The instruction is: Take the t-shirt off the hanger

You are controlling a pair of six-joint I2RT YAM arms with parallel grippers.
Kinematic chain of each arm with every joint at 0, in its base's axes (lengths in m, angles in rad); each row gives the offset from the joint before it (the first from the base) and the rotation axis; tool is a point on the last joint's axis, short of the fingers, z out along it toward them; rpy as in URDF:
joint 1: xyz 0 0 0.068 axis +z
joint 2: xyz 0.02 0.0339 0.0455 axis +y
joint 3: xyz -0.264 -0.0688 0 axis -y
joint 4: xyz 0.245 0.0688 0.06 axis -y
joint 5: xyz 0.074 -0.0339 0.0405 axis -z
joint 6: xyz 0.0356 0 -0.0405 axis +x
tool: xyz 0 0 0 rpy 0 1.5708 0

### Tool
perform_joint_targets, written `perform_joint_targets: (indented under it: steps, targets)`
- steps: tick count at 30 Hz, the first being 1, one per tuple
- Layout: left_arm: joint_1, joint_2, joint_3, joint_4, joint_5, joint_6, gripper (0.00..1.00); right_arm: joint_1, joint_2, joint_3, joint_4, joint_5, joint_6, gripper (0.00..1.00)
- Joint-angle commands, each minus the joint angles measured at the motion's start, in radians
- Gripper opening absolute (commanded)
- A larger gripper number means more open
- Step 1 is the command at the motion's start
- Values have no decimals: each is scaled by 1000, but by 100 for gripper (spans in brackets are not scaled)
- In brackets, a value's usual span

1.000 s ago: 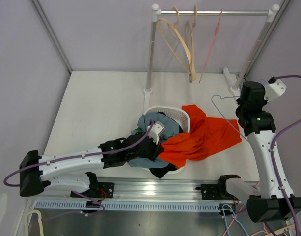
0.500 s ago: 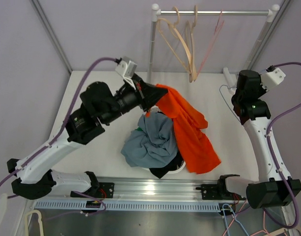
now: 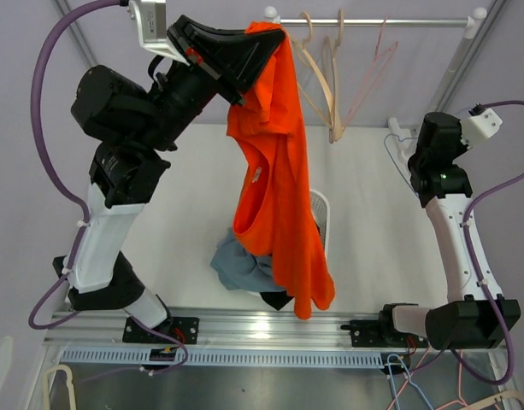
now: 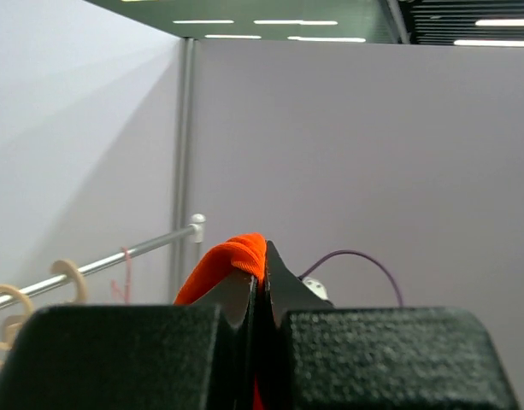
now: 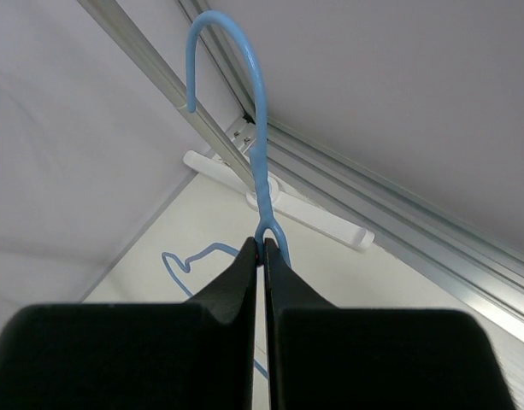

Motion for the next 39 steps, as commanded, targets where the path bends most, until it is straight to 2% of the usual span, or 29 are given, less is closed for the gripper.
perform_joint_targets:
  steps: [1, 3, 6, 8, 9, 11, 12, 13, 14, 15, 16, 17, 18, 19, 20, 21, 22, 23, 28, 29, 30, 31, 32, 34, 35, 39]
  targets:
    - [61, 22, 21, 46, 39, 35, 1, -24, 18, 62, 97, -29, -17, 0]
    - [72, 7, 1, 55, 30, 60, 1, -27, 44, 102, 121, -35, -51, 0]
    - [94, -54, -160, 90, 23, 41, 1, -28, 92, 156, 126, -27, -77, 0]
    - [97, -99, -427, 136, 7, 15, 1, -27, 110, 191, 144, -26, -94, 0]
    - [97, -151, -501, 222, -2, -12, 1, -27, 119, 199, 154, -27, -97, 0]
    - [97, -197, -890, 315, -69, -133, 1, -25, 146, 225, 174, -27, -109, 0]
    - [97, -243, -1185, 345, -110, -202, 1, -24, 155, 235, 175, -27, -112, 0]
    - [95, -271, -1280, 400, -179, -267, 1, -24, 175, 249, 177, -29, -114, 0]
    - [86, -306, -1482, 429, -201, -393, 1, -24, 187, 275, 178, -29, -114, 0]
    - [65, -349, -1584, 492, -227, -432, 1, -19, 196, 289, 181, -30, -120, 0]
    - [-30, -439, -1739, 605, -329, -433, 1, -19, 208, 301, 187, -32, -124, 0]
    - [-102, -479, -1824, 609, -411, -418, 1, -18, 233, 332, 194, -35, -133, 0]
    - [-173, -510, -1844, 586, -481, -399, 1, -18, 247, 347, 201, -38, -141, 0]
    - [-292, -539, -1884, 489, -538, -419, 1, -16, 261, 361, 215, -41, -150, 0]
    - [-325, -538, -1896, 425, -584, -465, 1, -18, 294, 378, 230, -47, -157, 0]
    - [-334, -514, -1909, 370, -564, -600, 1, -15, 311, 415, 240, -50, -169, 0]
    - [-328, -492, -1948, 333, -534, -658, 1, -13, 330, 430, 255, -50, -179, 0]
    - [-319, -468, -1993, 345, -446, -689, 0, -10, 348, 447, 279, -47, -192, 0]
    - [-319, -294, -2033, 472, -294, -697, 1, 36, 432, 490, 400, 23, -311, 0]
    - [-325, -271, -2024, 472, -281, -683, 3, 44, 439, 490, 486, 45, -343, 0]
    - [-346, -272, -2018, 469, -284, -668, 7, 53, 455, 493, 518, 78, -407, 0]
    - [-360, -285, -2009, 469, -296, -633, 16, 59, 465, 498, 584, 89, -437, 0]
    - [-376, -327, -2007, 468, -313, -613, 49, 67, 474, 507, 608, 102, -462, 0]
    - [-406, -381, -1986, 434, -365, -545, 79, 71, 527, 591, 611, 135, -506, 0]
    - [-416, -410, -1973, 410, -385, -525, 99, 77, 550, 625, 606, 152, -518, 0]
    - [-436, -565, -1946, 351, -413, -421, 99, 97, 641, 734, 681, 201, -633, 0]
